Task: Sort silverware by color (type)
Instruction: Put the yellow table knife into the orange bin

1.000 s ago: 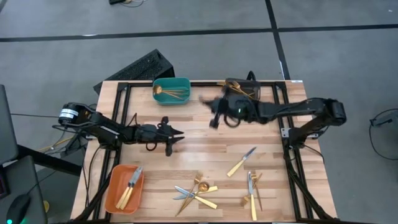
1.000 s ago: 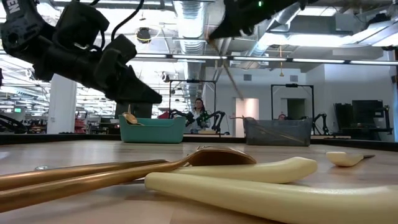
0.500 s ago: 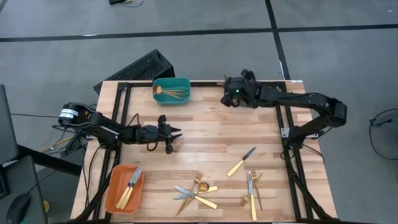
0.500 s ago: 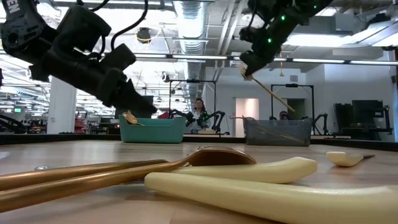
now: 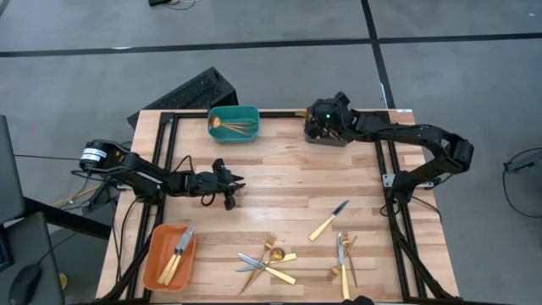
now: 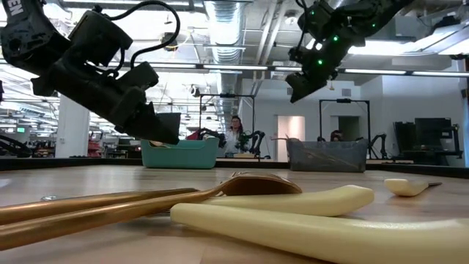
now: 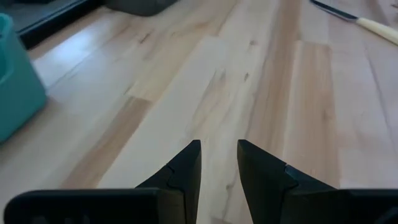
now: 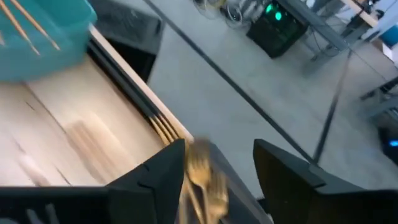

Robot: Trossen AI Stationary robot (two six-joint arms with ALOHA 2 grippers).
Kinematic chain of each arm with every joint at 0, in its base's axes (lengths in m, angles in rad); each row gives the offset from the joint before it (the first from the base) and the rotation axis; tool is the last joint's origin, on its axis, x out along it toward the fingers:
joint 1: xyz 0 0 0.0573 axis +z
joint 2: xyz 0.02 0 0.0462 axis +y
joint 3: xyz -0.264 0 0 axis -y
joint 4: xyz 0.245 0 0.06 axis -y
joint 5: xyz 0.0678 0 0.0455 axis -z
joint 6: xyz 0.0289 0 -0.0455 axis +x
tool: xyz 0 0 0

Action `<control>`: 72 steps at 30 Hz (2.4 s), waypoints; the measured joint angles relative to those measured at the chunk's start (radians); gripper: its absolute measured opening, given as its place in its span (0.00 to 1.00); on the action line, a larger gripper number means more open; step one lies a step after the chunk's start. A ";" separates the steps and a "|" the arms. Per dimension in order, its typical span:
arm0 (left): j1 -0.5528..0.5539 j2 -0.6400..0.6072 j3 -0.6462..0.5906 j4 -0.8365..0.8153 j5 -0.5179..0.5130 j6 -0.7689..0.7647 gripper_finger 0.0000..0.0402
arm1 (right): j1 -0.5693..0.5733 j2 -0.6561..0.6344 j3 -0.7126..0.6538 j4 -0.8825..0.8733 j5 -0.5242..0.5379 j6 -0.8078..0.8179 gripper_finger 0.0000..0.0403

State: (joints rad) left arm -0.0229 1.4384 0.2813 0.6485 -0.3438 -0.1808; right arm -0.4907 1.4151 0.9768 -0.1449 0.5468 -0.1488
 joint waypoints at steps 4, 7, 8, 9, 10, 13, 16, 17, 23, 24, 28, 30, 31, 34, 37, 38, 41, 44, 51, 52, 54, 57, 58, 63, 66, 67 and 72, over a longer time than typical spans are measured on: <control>0.000 0.000 0.000 -0.014 -0.032 -0.015 0.23 | 0.050 0.000 0.000 0.021 -0.029 0.117 0.55; -0.020 -0.016 -0.001 -0.007 -0.037 -0.050 0.22 | 0.122 -0.001 -0.042 0.096 -0.096 0.250 0.53; -0.033 -0.038 -0.002 0.023 -0.038 -0.054 0.21 | 0.148 -0.001 -0.078 0.173 -0.128 0.296 0.53; -0.050 -0.067 -0.002 0.073 -0.037 -0.043 0.20 | 0.174 0.006 -0.120 0.268 -0.166 0.331 0.52; -0.067 -0.096 0.000 0.129 -0.034 -0.013 0.18 | 0.201 0.020 -0.165 0.384 -0.211 0.359 0.51; -0.120 -0.203 0.001 0.150 -0.032 0.095 0.14 | 0.267 0.061 -0.265 0.682 -0.373 0.431 0.50; -0.153 -0.313 0.000 0.051 -0.086 0.132 0.10 | 0.330 0.094 -0.299 0.830 -0.496 0.421 0.50; -0.158 -0.345 0.000 0.015 -0.110 0.140 0.09 | 0.351 0.107 -0.298 0.854 -0.528 0.398 0.50; -0.203 -0.635 0.023 -0.292 -0.182 0.121 0.08 | 0.472 0.272 -0.237 1.092 -0.633 0.281 0.50; -0.216 -0.698 0.041 -0.382 -0.177 0.116 0.08 | 0.488 0.304 -0.210 1.108 -0.633 0.275 0.50; -0.266 -0.902 0.077 -0.683 -0.265 0.006 0.08 | 0.508 0.381 -0.070 0.925 -0.633 0.336 0.50; -0.292 -0.958 0.068 -0.770 -0.312 -0.050 0.08 | 0.511 0.392 0.021 0.720 -0.618 0.382 0.50; -0.302 -0.975 0.055 -0.781 -0.333 -0.069 0.08 | 0.519 0.393 0.067 0.594 -0.591 0.403 0.50; -0.319 -0.998 0.001 -0.785 -0.345 -0.081 0.08 | 0.568 0.393 0.195 0.208 -0.391 0.474 0.49; -0.312 -0.992 -0.038 -0.742 -0.345 -0.064 0.08 | 0.635 0.393 0.290 -0.170 -0.188 0.584 0.48; -0.307 -0.990 -0.049 -0.721 -0.347 -0.050 0.08 | 0.654 0.388 0.314 -0.280 -0.158 0.635 0.47; -0.289 -0.979 -0.071 -0.649 -0.349 0.001 0.08 | 0.696 0.377 0.358 -0.522 -0.137 0.816 0.46; -0.274 -0.968 -0.072 -0.613 -0.349 0.036 0.08 | 0.733 0.367 0.354 -0.705 -0.133 1.018 0.45; -0.272 -0.964 -0.072 -0.688 -0.291 0.011 0.08 | 0.884 0.374 0.278 -0.784 -0.145 1.644 0.45; -0.271 -0.958 -0.072 -0.701 -0.310 0.019 0.08 | 0.903 0.373 0.275 -0.789 -0.153 1.710 0.45; -0.260 -0.943 -0.072 -0.699 -0.386 0.061 0.08 | 0.932 0.373 0.275 -0.816 -0.158 1.813 0.45; -0.223 -0.917 -0.072 -0.608 -0.480 0.203 0.08 | 0.945 0.364 0.275 -0.857 -0.180 1.899 0.45; -0.204 -0.908 -0.072 -0.568 -0.483 0.259 0.08 | 0.944 0.364 0.275 -0.877 -0.207 1.915 0.45; -0.120 -0.882 -0.072 -0.438 -0.333 0.379 0.08 | 0.932 0.400 0.275 -0.924 -0.310 1.994 0.44; -0.086 -0.874 -0.072 -0.458 -0.242 0.340 0.08 | 0.943 0.424 0.275 -0.909 -0.347 2.044 0.44; -0.079 -0.870 -0.072 -0.471 -0.230 0.319 0.08 | 0.948 0.434 0.275 -0.908 -0.376 2.062 0.44; -0.059 -0.829 -0.072 -0.533 -0.212 0.293 0.08 | 0.967 0.472 0.274 -0.891 -0.524 2.127 0.44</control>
State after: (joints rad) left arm -0.0819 0.6090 0.2092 0.1154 -0.5558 0.1122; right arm 0.4767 1.8874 1.2510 -1.0355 0.0226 1.9787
